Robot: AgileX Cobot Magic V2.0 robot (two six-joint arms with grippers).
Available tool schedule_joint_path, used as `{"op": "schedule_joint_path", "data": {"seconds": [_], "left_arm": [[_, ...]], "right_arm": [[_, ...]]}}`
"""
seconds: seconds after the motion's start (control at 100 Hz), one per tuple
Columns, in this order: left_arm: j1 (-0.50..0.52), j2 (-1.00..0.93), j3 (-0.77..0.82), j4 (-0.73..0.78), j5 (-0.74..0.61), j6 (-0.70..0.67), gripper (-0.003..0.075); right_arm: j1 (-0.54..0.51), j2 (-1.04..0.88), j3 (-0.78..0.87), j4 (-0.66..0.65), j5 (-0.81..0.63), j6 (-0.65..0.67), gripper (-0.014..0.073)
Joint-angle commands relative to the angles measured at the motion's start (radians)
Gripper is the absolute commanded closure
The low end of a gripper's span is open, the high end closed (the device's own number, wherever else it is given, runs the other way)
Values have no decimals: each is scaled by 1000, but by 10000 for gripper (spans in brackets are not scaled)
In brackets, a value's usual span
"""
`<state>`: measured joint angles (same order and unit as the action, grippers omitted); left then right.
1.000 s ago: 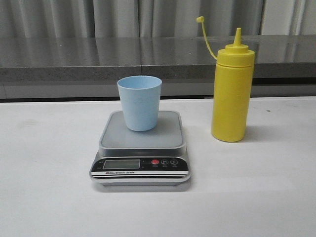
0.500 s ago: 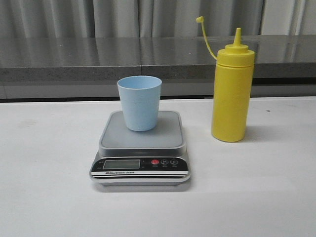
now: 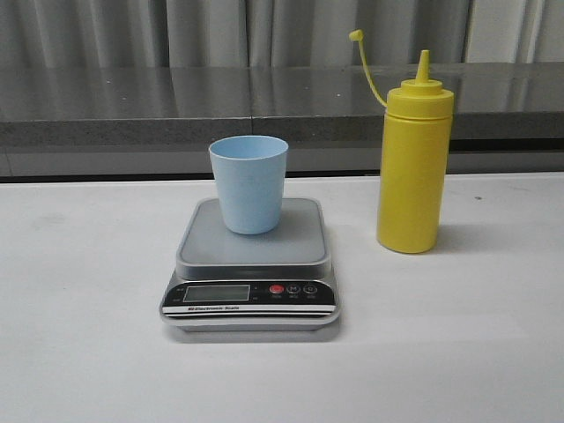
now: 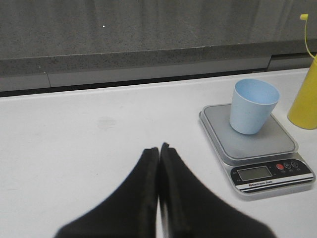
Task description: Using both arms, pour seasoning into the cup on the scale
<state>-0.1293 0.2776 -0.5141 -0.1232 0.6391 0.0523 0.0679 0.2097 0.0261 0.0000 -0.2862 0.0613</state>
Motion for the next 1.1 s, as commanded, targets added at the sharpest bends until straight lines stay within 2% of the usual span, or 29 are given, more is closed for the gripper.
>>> {"op": "schedule_joint_path", "data": {"seconds": [0.0, 0.3, 0.47, 0.58, 1.09], "left_arm": [[1, 9, -27, -15, -70, -9, 741], [1, 9, -27, -15, -70, -9, 741], [1, 9, -27, -15, -70, -9, 741], [1, 9, -27, -15, -70, -9, 741], [1, 9, -27, -15, -70, -9, 741]], "right_arm": [[-4, -39, -16, 0, -13, -1, 662], [-4, -245, -16, 0, 194, 10, 662], [-19, -240, -16, -22, 286, 83, 662], [-21, -242, -16, -54, 306, 101, 662], [-21, -242, -16, -55, 293, 101, 662]]}}
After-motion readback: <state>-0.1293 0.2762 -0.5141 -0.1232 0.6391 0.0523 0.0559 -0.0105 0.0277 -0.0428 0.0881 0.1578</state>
